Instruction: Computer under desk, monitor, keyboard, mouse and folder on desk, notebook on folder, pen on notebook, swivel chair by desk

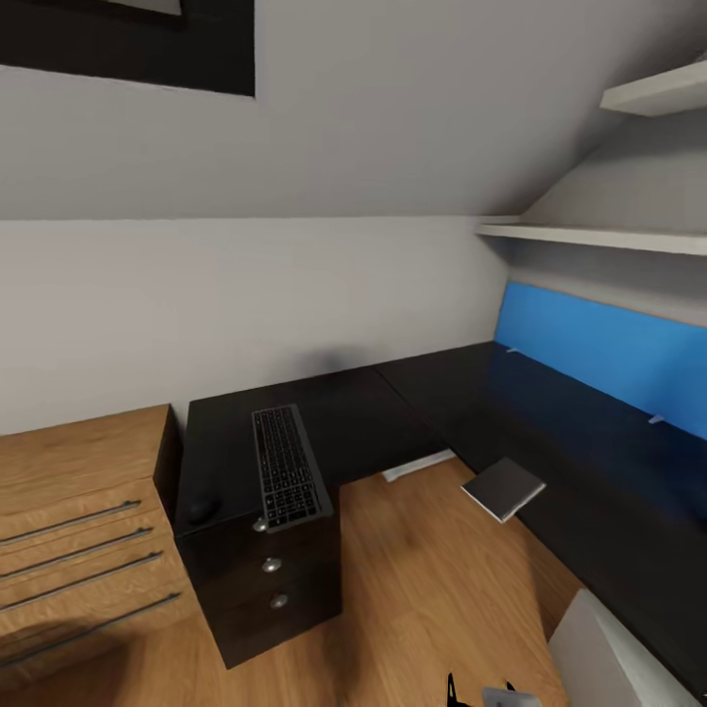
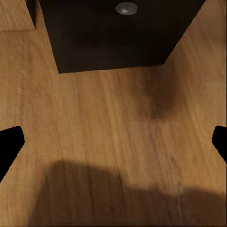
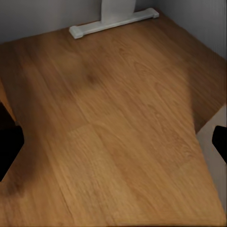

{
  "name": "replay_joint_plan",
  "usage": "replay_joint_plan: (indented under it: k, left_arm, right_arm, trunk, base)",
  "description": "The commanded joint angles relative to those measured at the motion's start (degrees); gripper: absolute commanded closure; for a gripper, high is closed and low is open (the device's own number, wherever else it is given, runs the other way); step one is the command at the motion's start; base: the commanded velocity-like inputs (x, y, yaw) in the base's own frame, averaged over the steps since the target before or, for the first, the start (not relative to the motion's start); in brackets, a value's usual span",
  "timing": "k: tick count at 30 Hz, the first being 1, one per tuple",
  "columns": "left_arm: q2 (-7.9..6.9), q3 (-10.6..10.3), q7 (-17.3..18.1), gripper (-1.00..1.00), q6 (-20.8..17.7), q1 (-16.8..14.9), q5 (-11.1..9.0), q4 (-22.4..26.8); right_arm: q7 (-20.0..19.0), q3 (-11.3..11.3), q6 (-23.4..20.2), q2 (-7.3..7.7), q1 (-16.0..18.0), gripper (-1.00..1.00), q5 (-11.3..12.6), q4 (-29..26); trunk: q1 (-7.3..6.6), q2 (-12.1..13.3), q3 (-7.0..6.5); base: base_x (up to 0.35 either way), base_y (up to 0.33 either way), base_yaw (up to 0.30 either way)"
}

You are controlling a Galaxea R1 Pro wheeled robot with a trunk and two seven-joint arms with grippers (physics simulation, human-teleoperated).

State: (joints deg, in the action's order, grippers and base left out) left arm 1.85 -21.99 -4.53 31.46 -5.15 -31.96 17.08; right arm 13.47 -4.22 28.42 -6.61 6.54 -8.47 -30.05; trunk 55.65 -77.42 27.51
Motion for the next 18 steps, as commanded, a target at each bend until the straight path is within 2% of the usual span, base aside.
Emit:
replay_joint_plan:
  k: [1,12,18]
  left_arm:
    - [0.14,-0.5,-0.6,-1.00,0.2,0.0,-0.2,0.0]
    - [0.86,-0.7,-6.4,-1.00,0.1,0.0,0.1,0.0]
    - [0.91,-0.8,-7.8,-1.00,0.1,0.0,0.2,0.1]
  right_arm:
    - [0.1,-0.3,0.1,-0.07,0.1,-1.00,-0.6,0.1]
    - [0.1,-0.3,0.1,-0.07,0.1,-1.00,-0.6,0.1]
    - [0.1,-0.4,0.1,-0.06,0.1,-1.00,-0.6,0.1]
  trunk:
    - [0.22,-0.4,0.24]
    - [2.64,-4.9,2.19]
    - [3.96,-7.3,3.26]
  base:
    - [0.000,0.000,-0.200]
    - [0.000,0.000,-0.189]
    - [0.000,0.000,-0.184]
